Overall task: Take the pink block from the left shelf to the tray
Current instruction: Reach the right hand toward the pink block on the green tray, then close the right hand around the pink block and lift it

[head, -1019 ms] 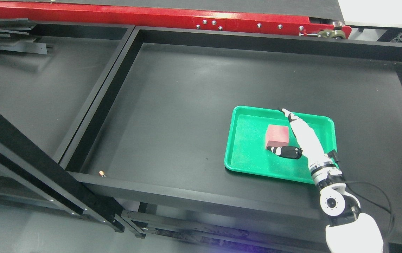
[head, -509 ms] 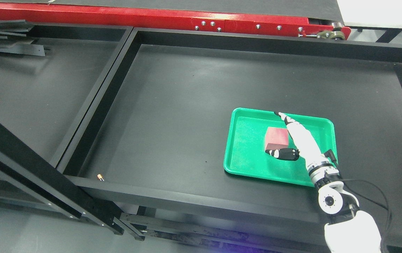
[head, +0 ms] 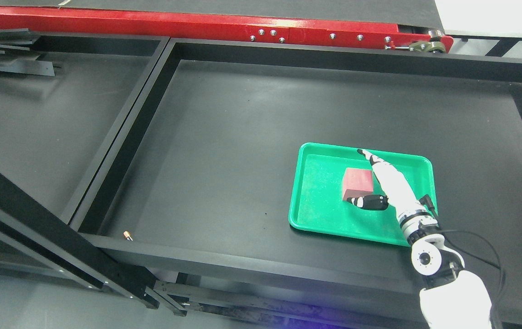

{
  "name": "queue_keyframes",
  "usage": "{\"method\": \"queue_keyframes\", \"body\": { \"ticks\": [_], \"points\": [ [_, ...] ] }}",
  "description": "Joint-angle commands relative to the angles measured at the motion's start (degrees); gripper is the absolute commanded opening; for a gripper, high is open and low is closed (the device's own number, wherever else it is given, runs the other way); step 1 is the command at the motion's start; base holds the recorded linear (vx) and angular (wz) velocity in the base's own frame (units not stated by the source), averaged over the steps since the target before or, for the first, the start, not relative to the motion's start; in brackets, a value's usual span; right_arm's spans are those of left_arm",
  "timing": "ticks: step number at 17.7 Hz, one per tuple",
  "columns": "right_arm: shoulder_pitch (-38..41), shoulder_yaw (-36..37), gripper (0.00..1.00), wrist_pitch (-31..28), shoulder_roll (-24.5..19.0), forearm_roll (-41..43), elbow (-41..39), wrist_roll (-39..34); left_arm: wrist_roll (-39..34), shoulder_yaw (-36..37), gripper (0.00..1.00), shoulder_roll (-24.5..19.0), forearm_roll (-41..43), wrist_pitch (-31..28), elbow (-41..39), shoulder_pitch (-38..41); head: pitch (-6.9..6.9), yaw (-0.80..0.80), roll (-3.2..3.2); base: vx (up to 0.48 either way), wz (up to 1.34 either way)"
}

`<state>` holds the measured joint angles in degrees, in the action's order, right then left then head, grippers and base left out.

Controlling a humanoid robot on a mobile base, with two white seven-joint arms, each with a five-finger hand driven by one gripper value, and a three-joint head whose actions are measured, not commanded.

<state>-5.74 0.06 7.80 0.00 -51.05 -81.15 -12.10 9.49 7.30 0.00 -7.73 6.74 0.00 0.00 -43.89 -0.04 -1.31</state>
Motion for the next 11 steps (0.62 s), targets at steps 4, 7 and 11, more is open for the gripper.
{"method": "queue_keyframes", "body": {
  "ticks": [4, 7, 11],
  "points": [
    [-0.5, -0.85, 0.99, -0.24, 1.0, -0.55, 2.75, -0.12, 0.01, 0.0, 1.0, -1.0, 0.0, 0.03, -1.0, 1.14, 0.0, 0.0, 0.0, 0.003, 0.0],
    [-0.42, -1.29, 0.98, -0.24, 1.0, -0.55, 3.01, -0.29, 0.01, 0.0, 1.0, -1.0, 0.0, 0.03, -1.0, 1.14, 0.0, 0.0, 0.0, 0.004, 0.0],
    [-0.42, -1.91, 0.95, -0.24, 1.0, -0.55, 3.36, -1.35, 0.01, 0.0, 1.0, -1.0, 0.0, 0.03, -1.0, 1.14, 0.0, 0.0, 0.0, 0.013, 0.0]
  ]
}}
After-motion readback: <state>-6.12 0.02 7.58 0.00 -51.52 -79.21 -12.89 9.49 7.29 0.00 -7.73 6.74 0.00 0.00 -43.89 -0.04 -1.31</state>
